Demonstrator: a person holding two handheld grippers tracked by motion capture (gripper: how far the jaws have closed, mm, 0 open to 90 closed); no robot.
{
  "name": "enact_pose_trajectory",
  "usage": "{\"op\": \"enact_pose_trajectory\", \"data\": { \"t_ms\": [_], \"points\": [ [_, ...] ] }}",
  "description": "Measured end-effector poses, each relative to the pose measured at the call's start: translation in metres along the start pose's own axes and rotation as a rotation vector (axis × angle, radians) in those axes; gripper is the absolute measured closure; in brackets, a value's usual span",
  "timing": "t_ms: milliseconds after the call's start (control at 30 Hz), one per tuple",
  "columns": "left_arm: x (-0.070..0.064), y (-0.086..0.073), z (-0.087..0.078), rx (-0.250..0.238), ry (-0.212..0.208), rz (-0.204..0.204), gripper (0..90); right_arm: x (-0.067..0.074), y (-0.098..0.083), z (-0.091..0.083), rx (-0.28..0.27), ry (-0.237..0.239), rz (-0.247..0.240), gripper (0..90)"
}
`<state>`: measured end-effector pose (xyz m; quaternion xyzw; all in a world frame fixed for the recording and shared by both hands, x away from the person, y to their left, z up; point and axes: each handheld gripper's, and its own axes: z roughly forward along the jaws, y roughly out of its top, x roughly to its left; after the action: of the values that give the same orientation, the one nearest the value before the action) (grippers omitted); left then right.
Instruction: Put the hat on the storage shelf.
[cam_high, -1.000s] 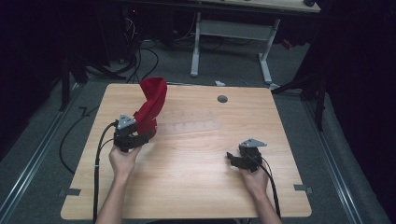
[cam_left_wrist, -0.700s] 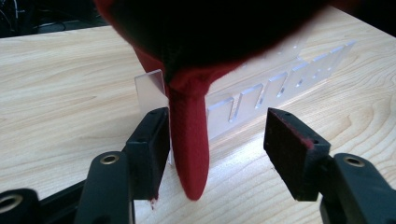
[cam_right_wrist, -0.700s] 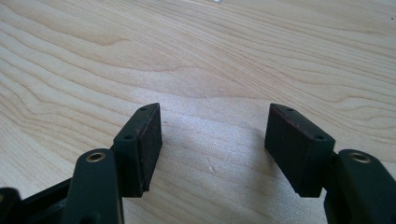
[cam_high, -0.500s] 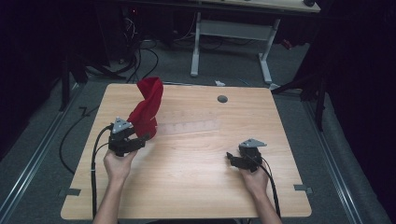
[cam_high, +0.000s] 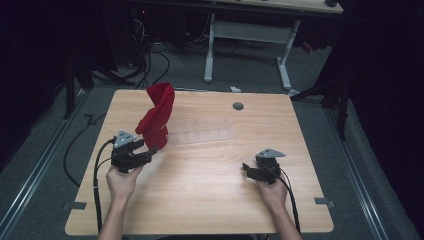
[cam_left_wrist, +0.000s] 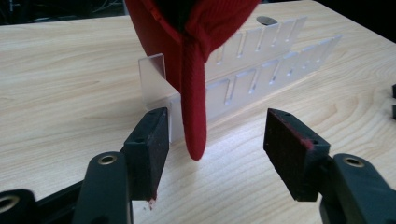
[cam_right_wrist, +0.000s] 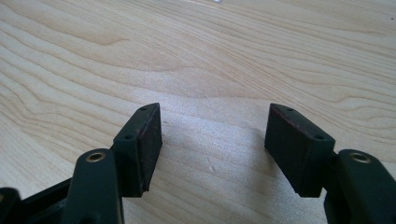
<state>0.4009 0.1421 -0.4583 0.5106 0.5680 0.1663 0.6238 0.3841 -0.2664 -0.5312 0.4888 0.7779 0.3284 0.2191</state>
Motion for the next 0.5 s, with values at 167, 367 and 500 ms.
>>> {"op": "enact_pose_trajectory", "data": {
  "t_ms": [167,367,500],
  "points": [
    [0.0,-0.003,-0.004,0.006,0.018,0.011,39.8,0.0,0.0,0.0,0.0,0.0,0.001,36.7],
    [0.001,-0.007,-0.012,0.017,0.007,0.004,38.3,0.0,0.0,0.0,0.0,0.0,0.002,36.7],
    [0.0,-0.009,-0.015,0.024,-0.001,0.001,37.4,0.0,0.0,0.0,0.0,-0.001,0.002,36.8]
  ]
}}
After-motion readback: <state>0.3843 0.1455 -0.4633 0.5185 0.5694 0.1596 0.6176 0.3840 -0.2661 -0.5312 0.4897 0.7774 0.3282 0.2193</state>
